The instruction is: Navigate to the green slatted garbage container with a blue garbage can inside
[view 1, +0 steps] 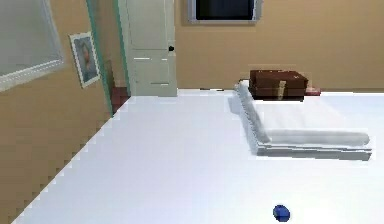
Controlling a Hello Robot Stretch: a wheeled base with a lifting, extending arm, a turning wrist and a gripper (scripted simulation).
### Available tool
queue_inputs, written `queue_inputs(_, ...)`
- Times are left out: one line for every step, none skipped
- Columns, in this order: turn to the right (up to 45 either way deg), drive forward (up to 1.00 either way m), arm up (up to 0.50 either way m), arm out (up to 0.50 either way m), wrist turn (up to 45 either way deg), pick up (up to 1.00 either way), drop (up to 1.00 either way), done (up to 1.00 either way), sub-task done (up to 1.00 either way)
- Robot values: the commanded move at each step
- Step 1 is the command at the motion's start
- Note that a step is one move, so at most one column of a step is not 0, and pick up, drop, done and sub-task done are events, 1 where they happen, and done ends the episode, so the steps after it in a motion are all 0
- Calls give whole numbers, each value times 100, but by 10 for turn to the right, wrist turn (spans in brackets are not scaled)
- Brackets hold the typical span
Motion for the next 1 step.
queue_inputs(450, 0, 0, 0, 0, 0, 0, 0, 0)
